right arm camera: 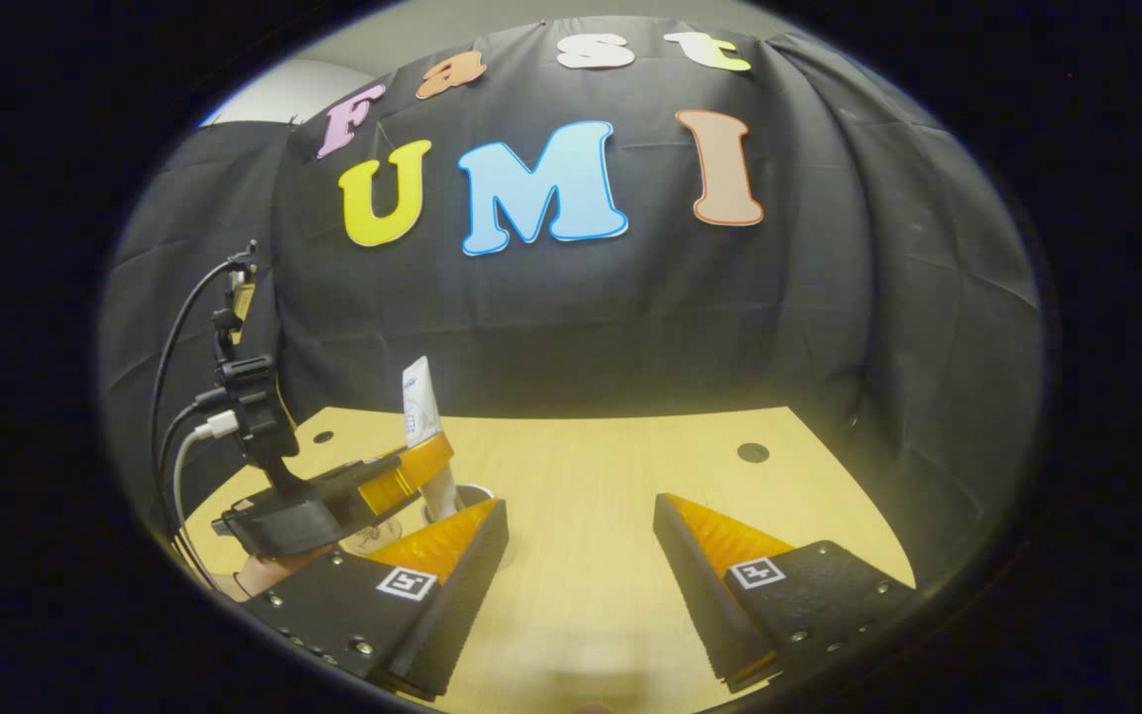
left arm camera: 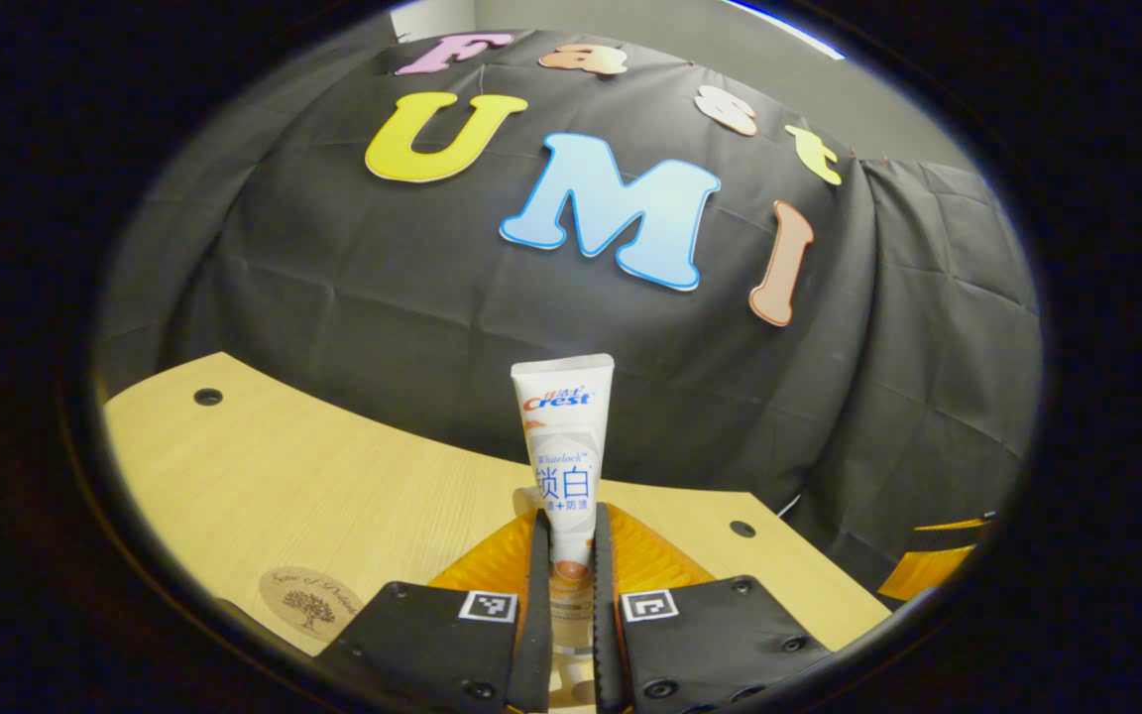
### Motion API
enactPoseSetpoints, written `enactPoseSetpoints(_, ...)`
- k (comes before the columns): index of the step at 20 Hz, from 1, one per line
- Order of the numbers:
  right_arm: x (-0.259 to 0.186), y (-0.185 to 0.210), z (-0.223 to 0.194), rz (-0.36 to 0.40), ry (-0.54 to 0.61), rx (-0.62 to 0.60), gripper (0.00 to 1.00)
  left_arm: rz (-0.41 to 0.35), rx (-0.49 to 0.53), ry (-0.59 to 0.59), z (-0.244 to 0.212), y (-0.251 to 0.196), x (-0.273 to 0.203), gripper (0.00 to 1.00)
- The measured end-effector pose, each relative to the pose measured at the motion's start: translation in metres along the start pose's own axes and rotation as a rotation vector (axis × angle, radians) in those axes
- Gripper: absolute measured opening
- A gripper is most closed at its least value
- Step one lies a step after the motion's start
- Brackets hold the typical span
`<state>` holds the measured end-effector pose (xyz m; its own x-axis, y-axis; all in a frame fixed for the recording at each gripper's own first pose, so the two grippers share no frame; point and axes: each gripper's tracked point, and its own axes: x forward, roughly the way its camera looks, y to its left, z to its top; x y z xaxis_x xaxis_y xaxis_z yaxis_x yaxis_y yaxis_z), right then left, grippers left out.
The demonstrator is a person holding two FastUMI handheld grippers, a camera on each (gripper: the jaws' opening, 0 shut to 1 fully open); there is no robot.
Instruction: Put the toothbrush and toothpaste on the desktop into the cup, then pick up the cup and place it on the coaster on the desktop.
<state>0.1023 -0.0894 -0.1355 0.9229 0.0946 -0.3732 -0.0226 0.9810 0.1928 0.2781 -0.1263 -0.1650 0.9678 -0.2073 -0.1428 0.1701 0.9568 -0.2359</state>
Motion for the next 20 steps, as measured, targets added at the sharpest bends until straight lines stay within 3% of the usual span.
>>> enactPoseSetpoints(3,0.001,0.004,-0.002,0.006,0.006,0.005,0.92,-0.012,0.002,0.020,-0.003,-0.001,-0.003,0.28)
enactPoseSetpoints(4,0.001,0.006,-0.002,0.008,0.007,0.008,0.92,-0.016,0.003,0.028,-0.005,-0.001,-0.005,0.49)
enactPoseSetpoints(8,0.004,0.016,-0.003,0.021,0.012,0.025,0.92,-0.011,0.018,0.022,0.005,0.004,-0.015,0.96)
enactPoseSetpoints(13,0.009,0.030,-0.001,0.030,0.011,0.032,0.92,-0.016,0.039,0.015,0.019,0.013,-0.032,0.94)
enactPoseSetpoints(15,0.012,0.038,-0.001,0.033,0.018,0.035,0.92,-0.020,0.048,0.012,0.026,0.018,-0.040,0.99)
enactPoseSetpoints(20,0.024,0.062,-0.005,0.046,0.041,0.044,0.92,-0.029,0.091,-0.011,0.047,0.032,-0.058,0.94)
